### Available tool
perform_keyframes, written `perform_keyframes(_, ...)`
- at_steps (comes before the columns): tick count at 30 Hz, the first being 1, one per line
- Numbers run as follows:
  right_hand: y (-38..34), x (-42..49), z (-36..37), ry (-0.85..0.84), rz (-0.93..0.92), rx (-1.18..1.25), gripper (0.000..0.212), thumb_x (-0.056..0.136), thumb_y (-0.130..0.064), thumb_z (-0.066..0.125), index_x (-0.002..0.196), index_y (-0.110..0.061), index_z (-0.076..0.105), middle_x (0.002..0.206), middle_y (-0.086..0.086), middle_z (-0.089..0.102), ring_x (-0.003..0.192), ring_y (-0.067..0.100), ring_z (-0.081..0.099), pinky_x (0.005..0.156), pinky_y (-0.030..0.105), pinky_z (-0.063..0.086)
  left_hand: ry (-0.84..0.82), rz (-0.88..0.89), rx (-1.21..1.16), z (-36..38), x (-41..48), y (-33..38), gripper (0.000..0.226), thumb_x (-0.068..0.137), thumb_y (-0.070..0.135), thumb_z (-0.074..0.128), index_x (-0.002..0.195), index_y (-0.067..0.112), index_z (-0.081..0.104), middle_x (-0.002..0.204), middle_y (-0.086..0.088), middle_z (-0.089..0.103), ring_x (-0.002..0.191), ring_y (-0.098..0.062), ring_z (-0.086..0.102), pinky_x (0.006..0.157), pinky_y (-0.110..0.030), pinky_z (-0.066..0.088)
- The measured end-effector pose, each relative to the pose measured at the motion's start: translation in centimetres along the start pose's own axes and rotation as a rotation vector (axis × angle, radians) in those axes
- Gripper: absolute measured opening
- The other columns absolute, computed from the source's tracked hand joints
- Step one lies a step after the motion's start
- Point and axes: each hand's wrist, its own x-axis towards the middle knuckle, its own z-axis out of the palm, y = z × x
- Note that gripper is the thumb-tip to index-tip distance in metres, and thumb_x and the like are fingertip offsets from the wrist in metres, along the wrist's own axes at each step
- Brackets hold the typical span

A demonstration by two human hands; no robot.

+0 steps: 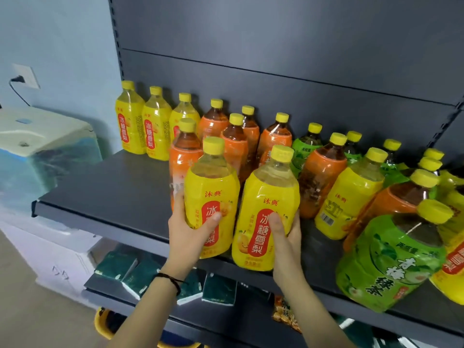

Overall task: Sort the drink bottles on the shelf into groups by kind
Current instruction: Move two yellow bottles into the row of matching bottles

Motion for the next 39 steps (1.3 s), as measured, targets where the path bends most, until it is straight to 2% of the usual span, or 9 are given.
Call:
perform_keyframes(2, -0.2, -0.4, 2.1, -0.045, 0.009, -0.011, 0.095, 0.030, -0.079, 0.078, 0.111, -0.037, 0.053, 0.094, -0.020, 0.073, 0.088, 0.004, 0.071, 0.064, 0.019, 0.055, 0.014, 0.015, -0.006, -2.5, 0.5, 1.1, 0.085, 0.051, 0.075, 0.073, 0.124, 0.042, 0.044, 0.110, 0.020, 0.067, 0.102, -0.010, 0.066, 0.081, -0.033, 0.057)
perform_keyframes(8, 1.3, -1.8, 11.6, -0.153, -0.017, -0.008, 0.088, 0.037, -0.074, 0.080, 0.116, -0.047, 0.053, 0.105, -0.014, 0.072, 0.096, 0.010, 0.070, 0.070, 0.024, 0.056, 0.052, 0.049, -0.017, -12.1, 3.1, 3.1, 0.086, 0.053, 0.071, 0.076, 0.124, 0.031, 0.047, 0.107, 0.016, 0.069, 0.097, -0.009, 0.068, 0.074, -0.026, 0.056)
perform_keyframes(12, 3.3, -2.1, 19.3, -0.161, -0.080, -0.047, 0.085, 0.052, -0.070, 0.079, 0.129, -0.056, 0.044, 0.138, -0.003, 0.055, 0.122, 0.019, 0.058, 0.095, 0.047, 0.052, 0.081, 0.051, 0.000, -19.9, 5.7, 3.1, 0.087, 0.054, 0.070, 0.076, 0.123, 0.026, 0.049, 0.103, 0.015, 0.070, 0.093, -0.007, 0.068, 0.071, -0.024, 0.056)
perform_keyframes(14, 4.2, -1.8, 22.9, -0.153, -0.119, -0.087, 0.087, 0.057, -0.069, 0.077, 0.134, -0.051, 0.041, 0.139, -0.006, 0.052, 0.124, 0.018, 0.056, 0.098, 0.049, 0.050, 0.095, 0.051, 0.000, -22.7, 7.2, 3.3, 0.071, 0.068, 0.052, 0.075, 0.124, 0.018, 0.048, 0.097, 0.012, 0.069, 0.084, -0.003, 0.067, 0.064, -0.016, 0.054)
perform_keyframes(16, 5.1, -1.3, 26.0, -0.147, -0.131, -0.121, 0.089, 0.056, -0.070, 0.076, 0.134, -0.047, 0.042, 0.133, -0.013, 0.057, 0.120, 0.011, 0.058, 0.097, 0.042, 0.052, 0.096, 0.027, -0.011, -25.0, 9.0, 3.3, 0.053, 0.081, 0.025, 0.070, 0.126, 0.014, 0.045, 0.099, 0.010, 0.064, 0.080, 0.001, 0.067, 0.060, -0.012, 0.052)
perform_keyframes(22, 7.1, 1.0, 31.4, -0.084, -0.087, -0.095, 0.093, 0.054, -0.068, 0.078, 0.135, -0.041, 0.042, 0.123, -0.019, 0.062, 0.112, 0.006, 0.062, 0.082, 0.025, 0.055, 0.049, -0.007, 0.078, -29.9, 15.3, 1.5, 0.094, 0.054, 0.069, 0.073, 0.130, 0.022, 0.046, 0.113, 0.011, 0.064, 0.098, -0.005, 0.066, 0.074, -0.024, 0.056)
perform_keyframes(29, 8.9, 5.0, 31.6, 0.024, -0.085, -0.099, 0.097, 0.056, -0.065, 0.078, 0.140, -0.038, 0.038, 0.128, -0.016, 0.060, 0.116, 0.006, 0.060, 0.083, 0.023, 0.054, -0.028, -0.048, 0.077, -28.9, 19.5, -1.6, 0.077, 0.055, 0.059, 0.074, 0.122, 0.029, 0.050, 0.106, 0.013, 0.066, 0.093, -0.003, 0.068, 0.072, -0.023, 0.057)
perform_keyframes(34, 9.8, 7.8, 30.6, 0.017, -0.087, -0.137, 0.100, 0.057, -0.071, 0.074, 0.142, -0.043, 0.030, 0.133, -0.017, 0.055, 0.120, 0.005, 0.057, 0.089, 0.026, 0.054, -0.037, -0.056, 0.034, -27.0, 21.4, -3.5, 0.082, 0.046, 0.080, 0.070, 0.114, 0.042, 0.047, 0.105, 0.016, 0.064, 0.093, 0.002, 0.066, 0.068, -0.016, 0.054)
perform_keyframes(39, 10.7, 9.9, 30.1, 0.000, -0.079, -0.172, 0.102, 0.057, -0.070, 0.076, 0.142, -0.047, 0.025, 0.144, -0.012, 0.045, 0.127, 0.007, 0.052, 0.093, 0.027, 0.053, -0.156, -0.028, 0.068, -26.5, 23.4, -4.5, 0.101, 0.047, 0.077, 0.074, 0.130, 0.030, 0.039, 0.115, 0.014, 0.060, 0.100, -0.001, 0.064, 0.078, -0.022, 0.056)
